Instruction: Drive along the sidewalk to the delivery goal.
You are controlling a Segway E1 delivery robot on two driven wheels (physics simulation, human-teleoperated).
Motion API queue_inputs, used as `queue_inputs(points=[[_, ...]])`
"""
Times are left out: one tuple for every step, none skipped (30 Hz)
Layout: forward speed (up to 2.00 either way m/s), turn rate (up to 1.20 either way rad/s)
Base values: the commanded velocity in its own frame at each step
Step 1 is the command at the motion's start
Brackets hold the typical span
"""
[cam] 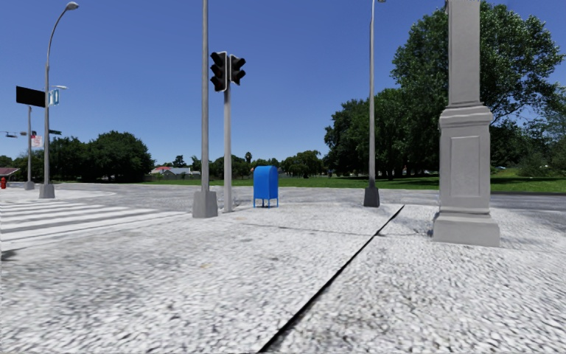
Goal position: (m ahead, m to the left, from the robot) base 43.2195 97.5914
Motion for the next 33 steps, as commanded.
queue_inputs(points=[[1.93,0.0],[1.93,0.0],[1.93,0.0],[1.93,0.0],[1.93,0.0],[1.93,0.0],[1.93,0.01],[1.93,0.08],[1.93,0.17],[1.93,0.17],[1.93,0.28],[1.93,0.38],[1.93,0.48],[1.93,0.51],[1.93,0.51],[1.93,0.52],[1.93,0.52],[1.93,0.52],[1.93,0.52],[1.93,0.52],[1.93,0.52],[1.93,0.52],[1.93,0.52],[1.93,0.52],[1.93,0.52],[1.93,0.52],[1.93,0.52],[1.93,0.52],[1.93,0.52],[1.93,0.52],[1.93,0.52],[1.93,0.52],[1.93,0.52]])
